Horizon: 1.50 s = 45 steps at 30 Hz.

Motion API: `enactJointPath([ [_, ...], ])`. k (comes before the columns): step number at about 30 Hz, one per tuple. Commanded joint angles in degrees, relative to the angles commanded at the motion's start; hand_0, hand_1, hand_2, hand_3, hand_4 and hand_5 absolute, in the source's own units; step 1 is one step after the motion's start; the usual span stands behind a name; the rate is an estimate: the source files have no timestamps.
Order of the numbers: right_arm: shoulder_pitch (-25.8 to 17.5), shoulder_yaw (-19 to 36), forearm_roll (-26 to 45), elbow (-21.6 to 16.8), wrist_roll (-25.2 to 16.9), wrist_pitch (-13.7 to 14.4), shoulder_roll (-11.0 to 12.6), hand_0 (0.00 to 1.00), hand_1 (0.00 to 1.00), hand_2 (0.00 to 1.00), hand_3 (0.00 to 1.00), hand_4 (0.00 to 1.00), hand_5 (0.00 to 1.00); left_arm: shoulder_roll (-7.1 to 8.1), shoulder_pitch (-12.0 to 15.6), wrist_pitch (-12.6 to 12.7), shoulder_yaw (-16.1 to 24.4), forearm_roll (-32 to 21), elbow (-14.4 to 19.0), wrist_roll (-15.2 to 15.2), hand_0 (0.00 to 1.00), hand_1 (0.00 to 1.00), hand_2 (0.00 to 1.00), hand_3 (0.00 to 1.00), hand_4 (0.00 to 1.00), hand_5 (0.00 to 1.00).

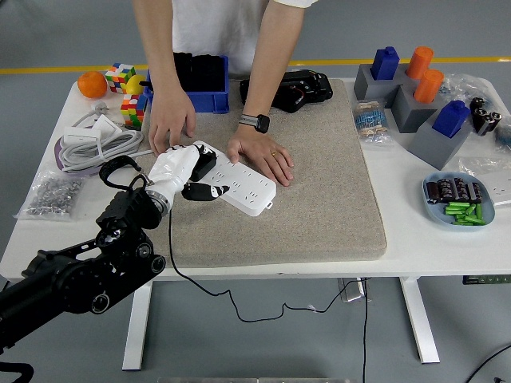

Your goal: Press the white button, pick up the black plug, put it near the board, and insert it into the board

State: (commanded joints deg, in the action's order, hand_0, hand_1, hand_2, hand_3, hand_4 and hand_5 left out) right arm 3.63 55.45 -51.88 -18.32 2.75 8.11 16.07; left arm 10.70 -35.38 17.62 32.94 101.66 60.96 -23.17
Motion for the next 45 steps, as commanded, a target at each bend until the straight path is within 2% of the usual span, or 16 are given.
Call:
enactJointPath([
  [5, 0.0, 0.1, 0.0, -0.1, 0.0, 0.0, -0.1, 0.817, 0.652, 0.645, 0.619, 0.75, 0.483, 0.26, 0.3, -0.2, 0.1, -0.4, -0.2, -0.2, 0.93, 0.832, 0.712, 0.703, 0.879, 0.342],
  [10, 0.1, 0.3, -0.1, -0.1, 0.0, 0.0, -0.1, 0.817, 0.651, 0.645, 0.619, 0.751, 0.483, 0.79, 1.2, 0.0, 2.4, 0.1, 1.4, -0.1, 0.929, 0.832, 0.711, 0.701, 0.875, 0.349],
  [17, -0.1, 0.4, -0.2, -0.1, 0.0, 0.0, -0.2, 0.817, 0.651, 0.645, 0.619, 0.75, 0.483, 2.05, 4.6, 1.3, 11.4, 2.3, 8.2, 0.5, 0.926, 0.831, 0.713, 0.701, 0.871, 0.352],
  [20, -0.2, 0.4, -0.2, -0.1, 0.0, 0.0, -0.2, 0.817, 0.651, 0.645, 0.619, 0.751, 0.483, 2.39, 6.9, 2.3, 16.9, 3.6, 12.0, 1.3, 0.925, 0.834, 0.733, 0.71, 0.87, 0.353],
  [26, -0.2, 0.4, -0.3, -0.1, 0.0, 0.0, -0.2, 0.817, 0.651, 0.645, 0.619, 0.751, 0.482, 2.39, 11.4, 4.2, 27.3, 4.7, 16.4, 3.5, 0.925, 0.841, 0.744, 0.712, 0.869, 0.354],
  [31, -0.1, 0.4, -0.3, -0.1, 0.0, 0.0, -0.2, 0.817, 0.651, 0.645, 0.619, 0.751, 0.482, 2.21, 14.7, 6.3, 33.7, 3.3, 15.9, 7.8, 0.925, 0.841, 0.744, 0.712, 0.869, 0.354],
  [32, 0.0, 0.4, -0.3, -0.1, 0.0, 0.0, -0.2, 0.817, 0.651, 0.645, 0.619, 0.751, 0.483, 2.16, 15.5, 6.6, 35.0, 3.4, 15.3, 8.2, 0.908, 0.84, 0.771, 0.728, 0.869, 0.354],
  [37, 0.2, 0.5, -0.3, -0.2, 0.0, 0.0, -0.1, 0.817, 0.651, 0.645, 0.619, 0.751, 0.483, 2.07, 18.9, 6.3, 40.5, 3.0, 14.1, 8.4, 0.908, 0.84, 0.771, 0.728, 0.869, 0.354],
  [38, 0.2, 0.5, -0.3, -0.2, 0.0, 0.0, -0.1, 0.817, 0.651, 0.645, 0.619, 0.751, 0.484, 2.05, 19.5, 6.2, 41.6, 3.1, 14.1, 8.3, 0.893, 0.843, 0.805, 0.751, 0.866, 0.353],
  [45, -0.1, 0.7, -0.4, -0.1, 0.2, 0.0, -0.1, 0.817, 0.651, 0.644, 0.619, 0.751, 0.484, 1.82, 23.4, 5.8, 50.2, 4.1, 14.1, 8.1, 0.896, 0.847, 0.808, 0.75, 0.863, 0.352],
])
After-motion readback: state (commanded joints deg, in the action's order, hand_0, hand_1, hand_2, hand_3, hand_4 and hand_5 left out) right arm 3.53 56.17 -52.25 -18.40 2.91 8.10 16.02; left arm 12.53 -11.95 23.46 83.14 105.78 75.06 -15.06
